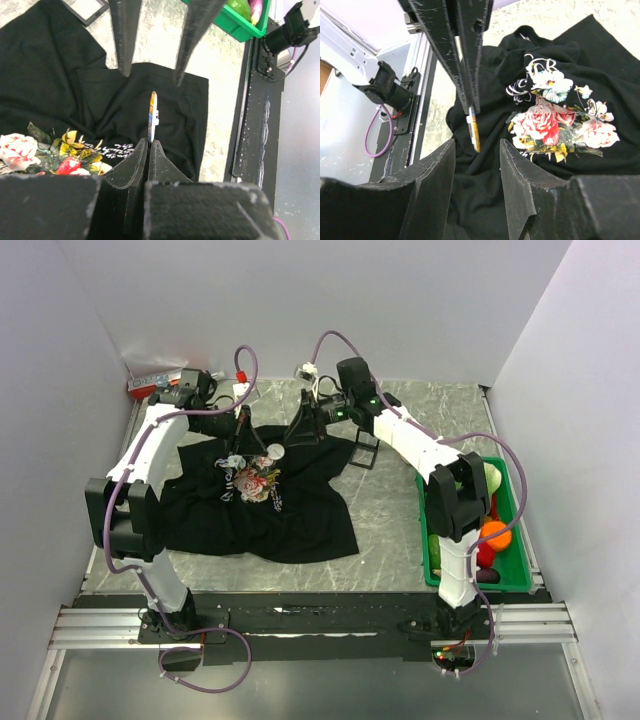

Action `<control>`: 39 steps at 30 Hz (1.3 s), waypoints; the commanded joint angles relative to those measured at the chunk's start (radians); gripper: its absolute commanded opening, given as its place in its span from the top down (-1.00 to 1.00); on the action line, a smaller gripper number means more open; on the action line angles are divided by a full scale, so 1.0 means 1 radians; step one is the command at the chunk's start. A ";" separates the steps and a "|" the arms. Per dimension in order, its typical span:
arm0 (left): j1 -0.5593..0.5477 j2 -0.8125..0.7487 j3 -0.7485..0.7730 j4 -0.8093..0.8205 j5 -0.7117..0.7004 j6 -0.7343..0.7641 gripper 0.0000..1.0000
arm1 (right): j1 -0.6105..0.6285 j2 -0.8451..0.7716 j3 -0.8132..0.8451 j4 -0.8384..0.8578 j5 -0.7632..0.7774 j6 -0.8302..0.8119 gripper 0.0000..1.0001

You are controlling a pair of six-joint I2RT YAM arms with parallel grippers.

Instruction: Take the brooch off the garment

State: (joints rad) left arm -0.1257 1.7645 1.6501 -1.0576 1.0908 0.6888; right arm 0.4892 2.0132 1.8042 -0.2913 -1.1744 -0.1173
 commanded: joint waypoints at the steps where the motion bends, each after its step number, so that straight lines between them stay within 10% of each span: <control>1: 0.008 0.006 0.051 -0.038 0.061 0.032 0.98 | -0.005 0.030 0.061 0.052 -0.048 0.037 0.08; 27: 0.014 0.035 0.085 0.016 0.064 -0.064 0.98 | -0.001 0.127 0.089 0.230 -0.126 0.245 0.29; 39: 0.015 0.064 0.100 0.064 0.038 -0.126 0.98 | -0.006 0.153 0.096 0.281 -0.145 0.303 0.79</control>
State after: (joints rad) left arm -0.1085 1.8149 1.7058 -1.0351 1.1053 0.5892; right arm 0.4881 2.1494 1.8534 -0.0723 -1.3090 0.1600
